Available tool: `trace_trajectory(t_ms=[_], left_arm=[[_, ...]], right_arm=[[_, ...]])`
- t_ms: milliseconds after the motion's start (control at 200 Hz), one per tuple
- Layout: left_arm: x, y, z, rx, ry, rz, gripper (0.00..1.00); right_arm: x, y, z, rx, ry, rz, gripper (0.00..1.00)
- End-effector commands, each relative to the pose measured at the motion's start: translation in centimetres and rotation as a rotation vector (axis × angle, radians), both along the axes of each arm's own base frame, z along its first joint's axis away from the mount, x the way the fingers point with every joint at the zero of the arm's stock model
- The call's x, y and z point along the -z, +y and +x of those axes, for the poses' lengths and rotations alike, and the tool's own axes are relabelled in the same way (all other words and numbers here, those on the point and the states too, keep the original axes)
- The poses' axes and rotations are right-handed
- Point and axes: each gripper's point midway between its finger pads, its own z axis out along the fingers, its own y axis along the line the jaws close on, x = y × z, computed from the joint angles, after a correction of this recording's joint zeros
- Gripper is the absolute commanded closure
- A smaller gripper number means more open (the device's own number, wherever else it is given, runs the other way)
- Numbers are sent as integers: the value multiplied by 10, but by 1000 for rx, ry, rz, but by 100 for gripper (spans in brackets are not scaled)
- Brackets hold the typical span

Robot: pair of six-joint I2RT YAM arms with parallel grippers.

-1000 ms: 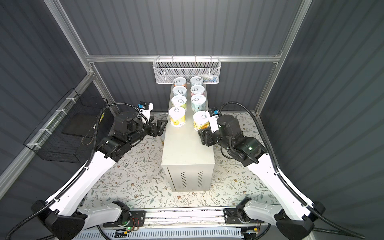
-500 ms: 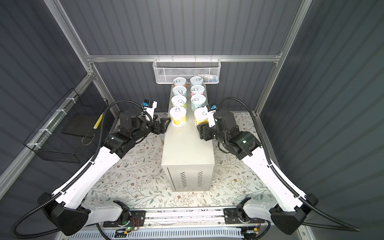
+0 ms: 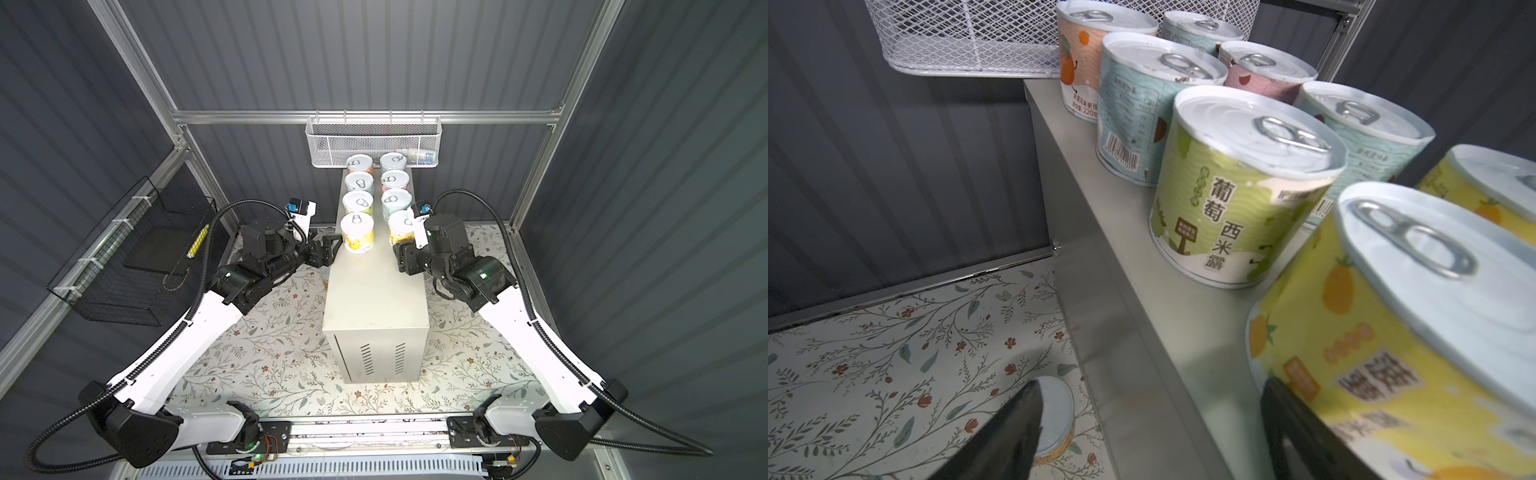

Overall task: Place and organize the canned foods onto the counter
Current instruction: 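Close both grippers around the front cans on the cabinet top to align them, then lower the left gripper onto the white-lidded floor can while the right descends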

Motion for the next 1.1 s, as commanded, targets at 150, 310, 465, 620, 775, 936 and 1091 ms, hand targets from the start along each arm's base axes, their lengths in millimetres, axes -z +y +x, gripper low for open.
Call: trace_trajectory(t_ms=[150,310,465,620,775,936,1091], left_arm=[[-10,-5,3,8,-33,4,16],[-8,-4,4,3,-28,13,16],[-20,-3,4,-3,-50,3,16],[-19,-4,5,-1,-45,-1,16],[-12,10,7,-71,-31,29,12],[2,45,3,-229,-35,77,4],[16,75,2,-335,-24,93,0]], right_arm=[[-29,27,-9,-146,-69,43,25],[-40,17,-28,-167,-90,41,23],[-47,3,-46,-162,-92,57,23],[-51,-20,-53,-80,-129,52,22],[-48,-58,-46,104,-152,-1,23],[-47,-99,-43,255,-171,33,19],[-40,-126,-41,314,-201,118,4]])
